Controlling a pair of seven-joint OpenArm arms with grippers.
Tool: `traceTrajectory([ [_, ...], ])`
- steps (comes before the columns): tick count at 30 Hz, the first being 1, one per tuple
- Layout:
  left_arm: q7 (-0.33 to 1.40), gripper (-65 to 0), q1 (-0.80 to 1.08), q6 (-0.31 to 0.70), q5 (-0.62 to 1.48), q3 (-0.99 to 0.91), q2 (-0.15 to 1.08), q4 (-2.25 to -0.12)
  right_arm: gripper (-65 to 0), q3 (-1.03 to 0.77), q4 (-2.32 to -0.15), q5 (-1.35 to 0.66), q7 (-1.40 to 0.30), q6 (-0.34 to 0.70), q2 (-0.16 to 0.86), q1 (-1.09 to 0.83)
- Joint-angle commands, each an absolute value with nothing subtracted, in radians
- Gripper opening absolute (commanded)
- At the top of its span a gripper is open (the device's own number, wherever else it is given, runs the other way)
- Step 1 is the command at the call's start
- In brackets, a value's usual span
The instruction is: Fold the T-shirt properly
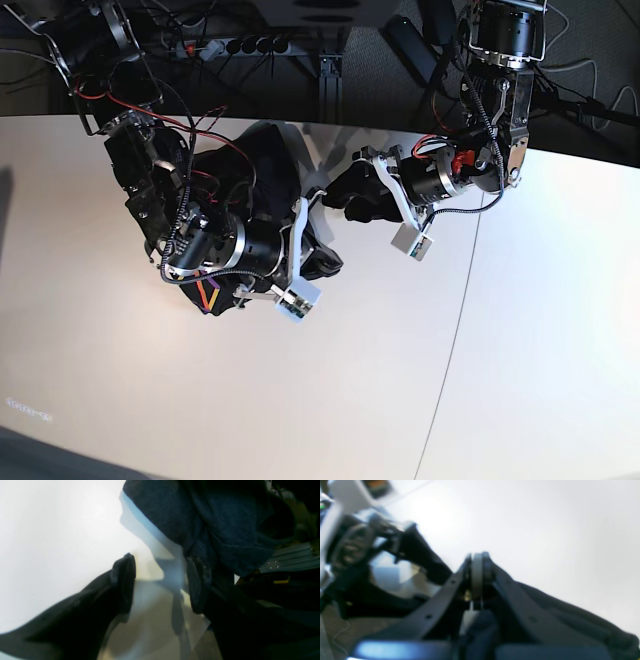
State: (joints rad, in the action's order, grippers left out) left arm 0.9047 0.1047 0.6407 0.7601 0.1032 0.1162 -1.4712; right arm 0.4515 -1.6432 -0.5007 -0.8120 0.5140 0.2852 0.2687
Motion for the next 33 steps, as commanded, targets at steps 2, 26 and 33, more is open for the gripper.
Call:
traceTrajectory([
  [2, 0.925, -29.4, 0.101, 0.625, 0.743, 0.084, 0.127, -1.479, -65.0, 0.45, -1.66, -0.541, -0.794, 0.581, 0.27, 0.29],
  [26, 0.962, -29.4, 0.1, 0.629, 0.804, -0.028, 0.148, -1.479, -65.0, 0.288, -1.599, -0.523, -0.849, 0.581, 0.495, 0.288],
  [33, 0.962, -29.4, 0.1, 0.629, 0.811, -0.028, 0.164, -1.479, -65.0, 0.349, -1.567, -0.523, -0.841, 0.581, 0.392, 0.288],
])
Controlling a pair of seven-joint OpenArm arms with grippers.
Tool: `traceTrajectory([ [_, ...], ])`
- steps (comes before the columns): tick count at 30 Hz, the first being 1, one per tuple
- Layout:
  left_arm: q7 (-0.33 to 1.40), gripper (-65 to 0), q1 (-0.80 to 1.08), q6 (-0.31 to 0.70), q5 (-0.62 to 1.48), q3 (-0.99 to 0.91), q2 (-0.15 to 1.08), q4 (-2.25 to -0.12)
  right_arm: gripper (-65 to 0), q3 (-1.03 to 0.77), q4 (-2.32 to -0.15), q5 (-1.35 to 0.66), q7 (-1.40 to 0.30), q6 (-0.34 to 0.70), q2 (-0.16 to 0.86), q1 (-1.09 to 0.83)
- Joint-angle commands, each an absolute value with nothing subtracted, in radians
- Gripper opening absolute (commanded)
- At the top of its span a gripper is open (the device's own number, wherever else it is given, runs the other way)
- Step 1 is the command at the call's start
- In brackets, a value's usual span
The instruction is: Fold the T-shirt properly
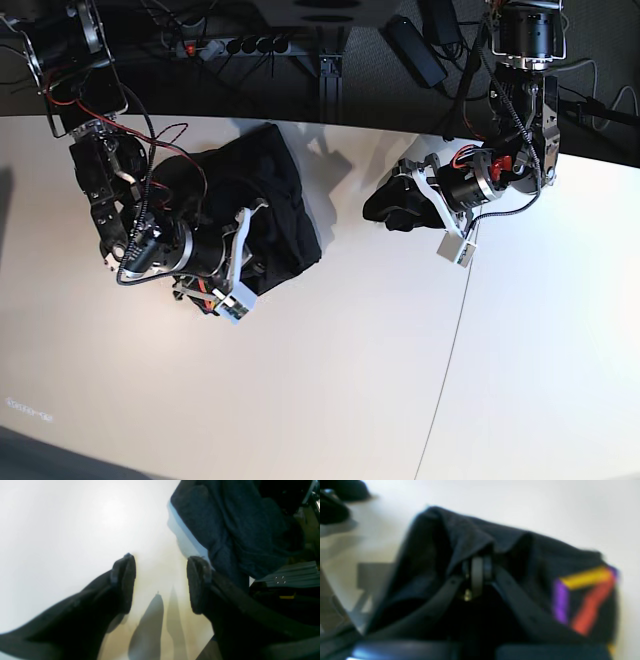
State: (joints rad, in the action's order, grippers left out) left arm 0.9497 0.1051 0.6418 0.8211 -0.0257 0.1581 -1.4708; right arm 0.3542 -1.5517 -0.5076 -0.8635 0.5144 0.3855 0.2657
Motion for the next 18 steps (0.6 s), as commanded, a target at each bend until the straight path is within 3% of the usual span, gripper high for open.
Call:
traceTrajectory([
  [1, 0.962, -29.4, 0.1, 0.629, 0.811, -0.028, 0.164, -1.479, -65.0, 0.356, -1.567, -0.523, -0.841, 0.58, 0.376, 0.288],
  [8, 0.962, -29.4, 0.1, 0.629, 0.812, -0.028, 0.164, -1.479, -65.0, 0.385, -1.567, -0.524, -0.845, 0.581, 0.252, 0.288],
  [18, 0.961, -29.4, 0.1, 0.629, 0.812, -0.028, 0.186, -1.479, -65.0, 0.338, -1.607, -0.599, -0.844, 0.581, 0.244, 0.313],
])
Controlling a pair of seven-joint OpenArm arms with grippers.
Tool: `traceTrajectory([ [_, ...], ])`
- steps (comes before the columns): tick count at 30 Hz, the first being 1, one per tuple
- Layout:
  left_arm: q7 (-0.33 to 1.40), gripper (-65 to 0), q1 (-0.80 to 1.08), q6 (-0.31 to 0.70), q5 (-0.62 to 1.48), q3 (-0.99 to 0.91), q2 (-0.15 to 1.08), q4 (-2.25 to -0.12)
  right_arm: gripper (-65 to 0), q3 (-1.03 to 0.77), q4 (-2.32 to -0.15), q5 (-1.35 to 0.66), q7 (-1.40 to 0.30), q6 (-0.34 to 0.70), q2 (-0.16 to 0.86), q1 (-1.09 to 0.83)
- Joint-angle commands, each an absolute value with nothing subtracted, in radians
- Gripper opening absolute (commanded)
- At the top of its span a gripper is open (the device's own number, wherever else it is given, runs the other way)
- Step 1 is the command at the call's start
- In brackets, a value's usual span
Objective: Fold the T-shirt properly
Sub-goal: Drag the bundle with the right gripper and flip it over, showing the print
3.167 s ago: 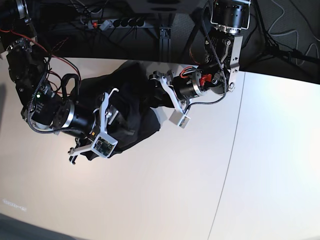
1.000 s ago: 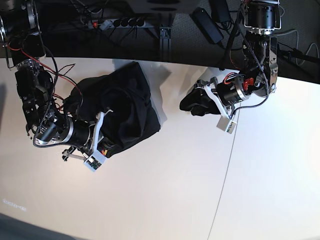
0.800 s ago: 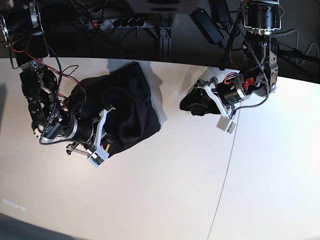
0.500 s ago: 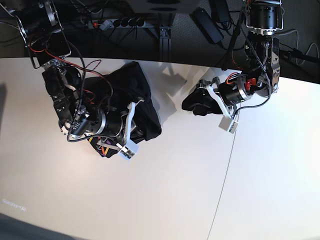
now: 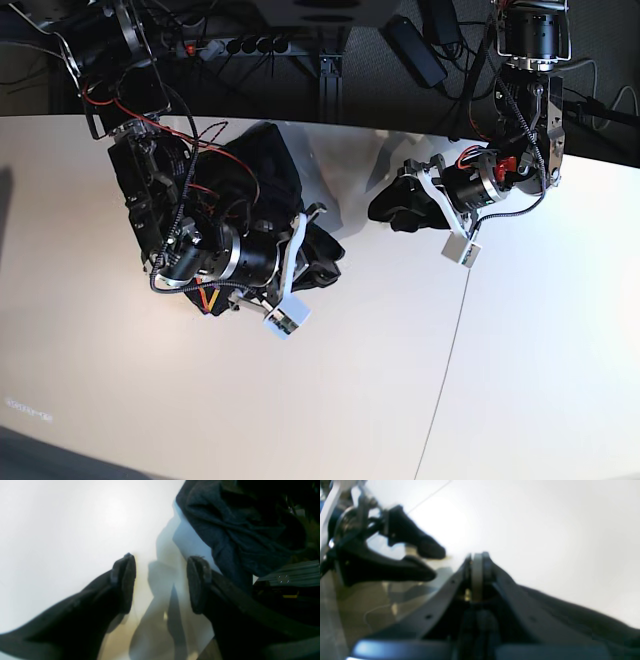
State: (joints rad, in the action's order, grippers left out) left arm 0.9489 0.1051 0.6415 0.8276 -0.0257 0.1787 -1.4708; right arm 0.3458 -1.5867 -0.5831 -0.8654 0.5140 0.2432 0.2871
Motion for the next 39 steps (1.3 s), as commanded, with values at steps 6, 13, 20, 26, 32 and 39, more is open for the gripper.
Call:
traceTrajectory([
  [6, 0.978, -29.4, 0.1, 0.629, 0.811, -0.028, 0.186, -1.479, -65.0, 0.324, -1.624, -0.627, -0.922, 0.581, 0.287, 0.332],
  [13, 0.977, -29.4, 0.101, 0.629, 0.811, -0.028, 0.186, -1.479, -65.0, 0.287, -1.636, -0.617, -0.922, 0.581, 0.476, 0.323],
  [20, 0.968, -29.4, 0.1, 0.629, 0.811, -0.028, 0.186, -1.479, -65.0, 0.287, -1.679, -0.705, -0.959, 0.583, 0.575, 0.228],
  [26, 0.968, -29.4, 0.1, 0.629, 0.811, -0.028, 0.186, -1.479, -65.0, 0.287, -1.772, -0.726, -0.971, 0.583, 0.575, 0.062],
  [32, 0.955, -29.4, 0.1, 0.629, 0.811, -0.028, 0.186, -1.479, -65.0, 0.287, -1.917, -0.709, -0.969, 0.583, 0.576, -0.064],
  [39, 0.958, -29.4, 0.1, 0.629, 0.811, -0.028, 0.186, -1.479, -65.0, 0.287, -1.945, -0.601, -0.917, 0.582, 0.576, -0.062],
])
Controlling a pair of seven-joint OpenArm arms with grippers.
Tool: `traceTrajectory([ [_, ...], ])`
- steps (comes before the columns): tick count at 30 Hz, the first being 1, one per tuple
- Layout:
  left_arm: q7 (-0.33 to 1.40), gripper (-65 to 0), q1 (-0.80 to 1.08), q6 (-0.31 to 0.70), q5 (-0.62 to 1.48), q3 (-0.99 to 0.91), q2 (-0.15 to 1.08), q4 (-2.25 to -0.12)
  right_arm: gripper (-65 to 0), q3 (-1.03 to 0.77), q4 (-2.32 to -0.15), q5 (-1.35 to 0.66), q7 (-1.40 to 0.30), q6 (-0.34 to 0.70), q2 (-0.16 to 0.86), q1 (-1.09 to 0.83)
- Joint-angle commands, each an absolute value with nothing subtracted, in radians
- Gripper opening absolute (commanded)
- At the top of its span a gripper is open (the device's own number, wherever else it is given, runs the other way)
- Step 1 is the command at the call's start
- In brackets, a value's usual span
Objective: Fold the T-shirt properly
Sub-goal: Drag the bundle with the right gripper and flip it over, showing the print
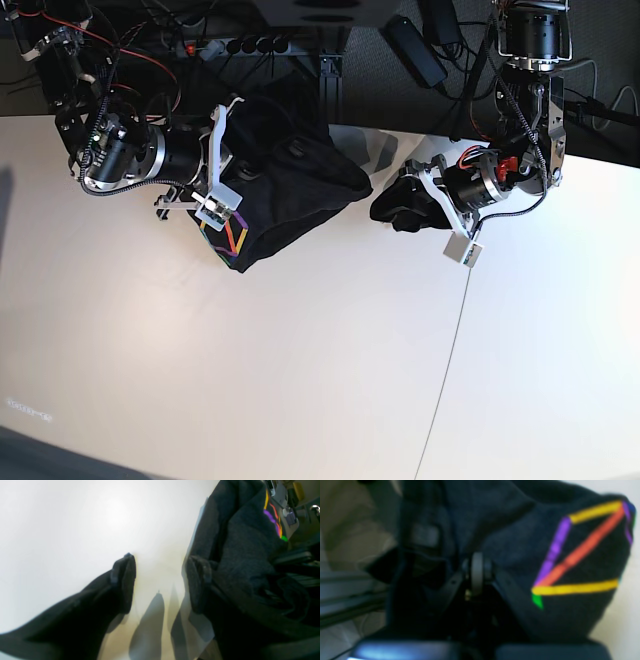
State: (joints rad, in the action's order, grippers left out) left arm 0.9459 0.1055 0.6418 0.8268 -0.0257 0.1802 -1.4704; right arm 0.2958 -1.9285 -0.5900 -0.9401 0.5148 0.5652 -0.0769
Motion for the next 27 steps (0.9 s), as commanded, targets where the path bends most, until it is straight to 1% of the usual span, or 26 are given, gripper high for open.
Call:
traceTrajectory([
  [1, 0.958, -29.4, 0.1, 0.629, 0.812, -0.028, 0.186, -1.479, -65.0, 0.286, -1.945, -0.595, -0.917, 0.583, 0.578, -0.058],
  [5, 0.978, -29.4, 0.1, 0.629, 0.834, -0.028, 0.186, -1.479, -65.0, 0.236, -1.945, -0.59, -0.916, 0.582, 0.582, -0.058],
  [9, 0.986, -29.5, 0.101, 0.63, 0.834, -0.028, 0.187, -1.479, -65.0, 0.12, -1.945, -0.595, -0.902, 0.581, 0.582, -0.058],
  [10, 0.986, -30.5, 0.101, 0.629, 0.834, -0.027, 0.195, -1.479, -65.0, 0.094, -1.945, -0.61, -0.902, 0.581, 0.583, -0.059],
  [13, 0.989, -39.6, 0.1, 0.631, 0.854, -0.027, 0.217, -1.48, -65.0, 0.067, -1.945, -0.709, -0.916, 0.585, 0.607, -0.059],
  [15, 0.996, -44.1, 0.101, 0.641, 0.865, -0.028, 0.23, -1.481, -65.0, 0.07, -1.945, -0.723, -0.928, 0.591, 0.616, -0.063],
  [20, 1.0, -44.2, 0.106, 0.648, 0.865, -0.028, 0.263, -1.481, -65.0, 0.111, -1.902, -0.724, -0.92, 0.591, 0.617, -0.066],
  [27, 1.007, -44.2, 0.105, 0.667, 0.903, -0.028, 0.289, -1.481, -65.0, 0.294, -1.724, -0.6, -0.838, 0.588, 0.611, 0.037],
])
